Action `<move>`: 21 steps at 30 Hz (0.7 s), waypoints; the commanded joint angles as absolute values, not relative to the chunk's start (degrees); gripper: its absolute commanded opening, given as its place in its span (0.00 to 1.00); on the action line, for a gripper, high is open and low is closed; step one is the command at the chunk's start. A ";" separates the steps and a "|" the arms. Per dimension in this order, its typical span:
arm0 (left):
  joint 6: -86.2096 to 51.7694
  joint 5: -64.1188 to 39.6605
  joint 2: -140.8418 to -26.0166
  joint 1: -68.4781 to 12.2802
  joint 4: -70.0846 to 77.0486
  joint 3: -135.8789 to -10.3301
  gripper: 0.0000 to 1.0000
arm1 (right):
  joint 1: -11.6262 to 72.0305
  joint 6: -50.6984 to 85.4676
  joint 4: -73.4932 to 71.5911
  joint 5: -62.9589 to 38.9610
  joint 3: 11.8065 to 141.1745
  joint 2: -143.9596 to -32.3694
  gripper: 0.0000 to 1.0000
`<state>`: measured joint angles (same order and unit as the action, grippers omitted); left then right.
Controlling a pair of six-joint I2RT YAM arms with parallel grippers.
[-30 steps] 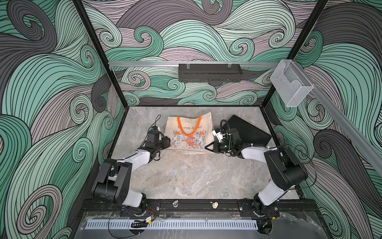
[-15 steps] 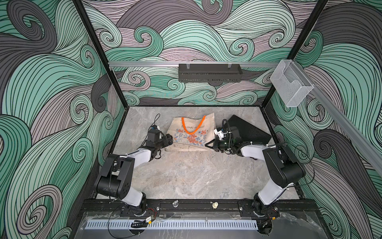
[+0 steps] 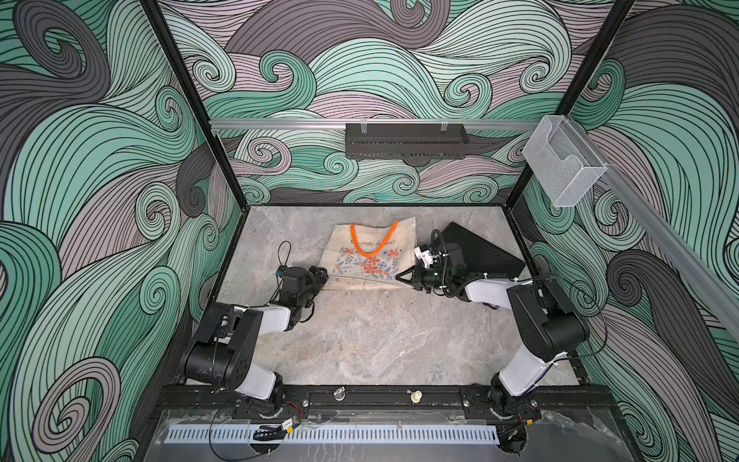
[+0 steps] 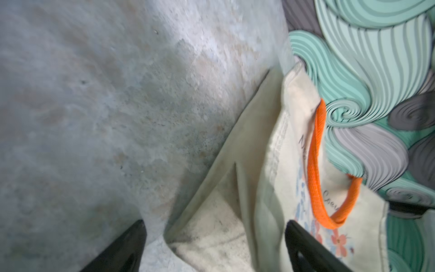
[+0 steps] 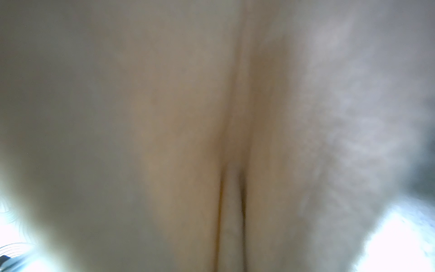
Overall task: Put away the canvas bag
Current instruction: Place the canvas bag at the center of the board.
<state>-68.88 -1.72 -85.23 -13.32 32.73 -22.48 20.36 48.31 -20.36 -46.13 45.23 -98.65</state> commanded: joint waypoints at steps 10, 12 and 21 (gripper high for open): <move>-95.16 15.16 -94.03 -26.24 42.89 -19.46 0.96 | 22.10 60.05 -36.24 -47.09 44.39 -98.85 0.00; -96.49 16.27 -95.07 -27.20 43.51 -20.31 0.92 | 22.63 57.91 -32.72 -45.84 44.91 -98.18 0.00; -92.09 24.23 -99.62 -26.79 48.67 -21.11 0.65 | 22.24 63.66 -36.66 -48.24 43.46 -98.23 0.00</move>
<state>-93.62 20.32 -96.03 -27.07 48.97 -21.34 22.20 60.99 -31.27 -46.41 43.72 -98.65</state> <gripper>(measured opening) 0.626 0.101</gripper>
